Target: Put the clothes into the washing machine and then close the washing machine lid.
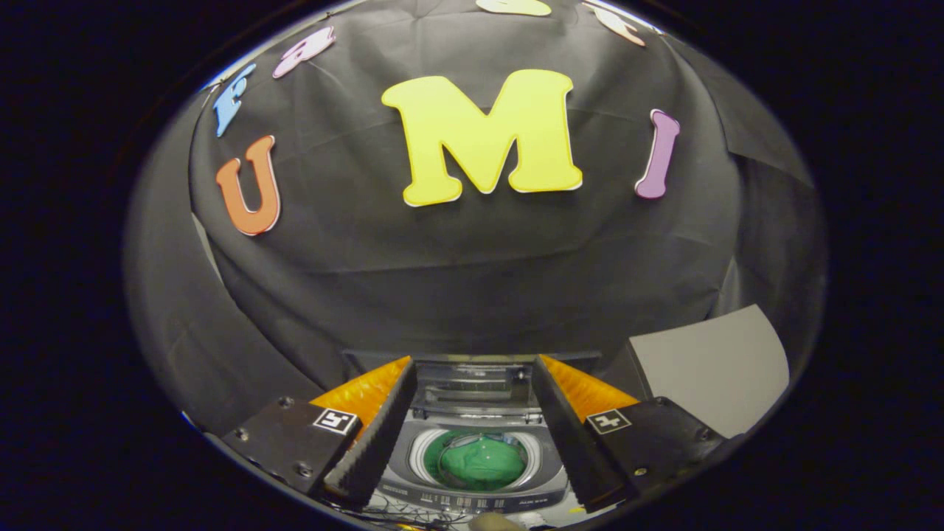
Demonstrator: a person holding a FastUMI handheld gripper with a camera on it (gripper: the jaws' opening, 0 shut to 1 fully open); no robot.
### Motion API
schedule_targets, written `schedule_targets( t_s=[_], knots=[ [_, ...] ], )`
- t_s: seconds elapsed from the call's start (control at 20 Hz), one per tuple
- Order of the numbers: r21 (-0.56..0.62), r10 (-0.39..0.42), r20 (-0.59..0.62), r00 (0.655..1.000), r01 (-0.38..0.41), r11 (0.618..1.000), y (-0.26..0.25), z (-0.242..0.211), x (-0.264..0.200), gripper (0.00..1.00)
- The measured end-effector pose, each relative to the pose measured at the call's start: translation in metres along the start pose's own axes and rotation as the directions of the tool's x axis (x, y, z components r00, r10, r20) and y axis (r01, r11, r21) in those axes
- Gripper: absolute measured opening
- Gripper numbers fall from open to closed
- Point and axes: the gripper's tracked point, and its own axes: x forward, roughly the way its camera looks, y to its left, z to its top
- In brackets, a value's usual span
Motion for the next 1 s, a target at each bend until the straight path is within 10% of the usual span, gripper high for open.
schedule_targets(
  t_s=[1.0],
  knots=[
    [-0.029,-0.126,-0.258,0.958,0.123,0.992,0.003,-0.04,0.156,0.98]
  ],
)
